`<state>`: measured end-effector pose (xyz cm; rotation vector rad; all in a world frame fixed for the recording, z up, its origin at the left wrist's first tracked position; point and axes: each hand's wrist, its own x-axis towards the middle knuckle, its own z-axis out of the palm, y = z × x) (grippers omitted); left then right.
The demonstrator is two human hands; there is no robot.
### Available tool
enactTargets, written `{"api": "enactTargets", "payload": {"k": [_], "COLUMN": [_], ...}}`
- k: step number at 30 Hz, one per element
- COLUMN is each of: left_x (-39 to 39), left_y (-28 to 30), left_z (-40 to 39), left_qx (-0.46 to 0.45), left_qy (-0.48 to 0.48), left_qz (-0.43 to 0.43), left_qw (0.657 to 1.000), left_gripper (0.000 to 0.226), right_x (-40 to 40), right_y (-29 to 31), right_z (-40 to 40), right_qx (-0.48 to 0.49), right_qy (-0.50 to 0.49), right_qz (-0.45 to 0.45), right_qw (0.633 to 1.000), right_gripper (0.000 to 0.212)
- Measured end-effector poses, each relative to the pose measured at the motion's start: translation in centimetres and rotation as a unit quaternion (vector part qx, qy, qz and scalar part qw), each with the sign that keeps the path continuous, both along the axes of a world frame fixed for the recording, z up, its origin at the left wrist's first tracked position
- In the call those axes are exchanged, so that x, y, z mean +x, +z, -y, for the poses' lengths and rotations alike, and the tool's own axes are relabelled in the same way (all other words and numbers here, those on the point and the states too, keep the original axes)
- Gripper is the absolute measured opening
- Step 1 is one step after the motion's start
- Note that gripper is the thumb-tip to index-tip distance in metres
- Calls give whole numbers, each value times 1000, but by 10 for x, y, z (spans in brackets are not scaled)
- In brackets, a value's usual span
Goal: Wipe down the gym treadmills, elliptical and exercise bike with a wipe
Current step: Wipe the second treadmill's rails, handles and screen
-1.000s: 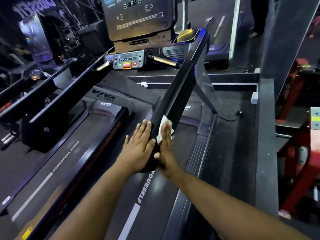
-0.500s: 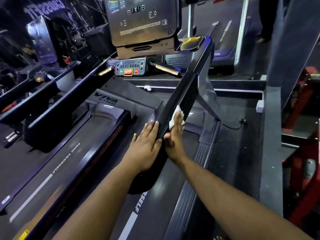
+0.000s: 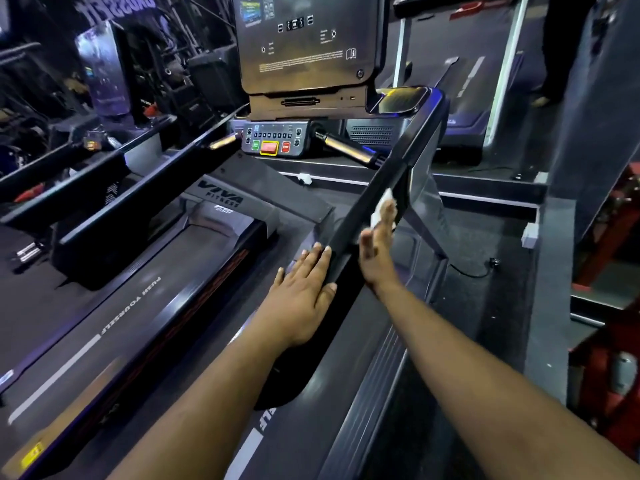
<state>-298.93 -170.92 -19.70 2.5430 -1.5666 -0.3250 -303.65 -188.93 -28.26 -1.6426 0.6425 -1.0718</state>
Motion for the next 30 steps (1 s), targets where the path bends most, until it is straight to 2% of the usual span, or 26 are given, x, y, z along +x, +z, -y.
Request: {"api": "enactTargets", "payload": {"k": [4,6,10,15,17,20,26,30], "left_x": [-1,-2,-1,-2,-3,-5,-15,-31], "left_y": [3,4,2,1,1,1,-4,-3], "left_z": [0,0,0,-1,-3,-11,-62,-110], "left_qx": [-1,1,-1,-6,-8,-1,-9,-49], "left_qy": [3,1,4,7,14,22,44,65], "left_qz": [1,2,-2,-4,-1,2,13,17], "left_qw": [1000,1000,1000,1000,1000,1000,999,997], "left_gripper": [63,63,63,64,65,65,66,64], "right_x": [5,4,-3,-15,-24,-39,-64,-82], "right_y": [9,8,-3,-20,-23,-27,-38,-36], "right_z": [54,49,-5,-82,-107,-139,-198,-239], "right_qx": [123,140,145,100,72,44,46,12], "right_qy": [-27,-18,-4,25,40,58,91,111], "right_qz": [-11,-11,6,34,47,44,27,10], "right_qw": [992,990,989,994,996,996,994,994], "right_gripper": [149,148,128,76,62,58,57,54]}}
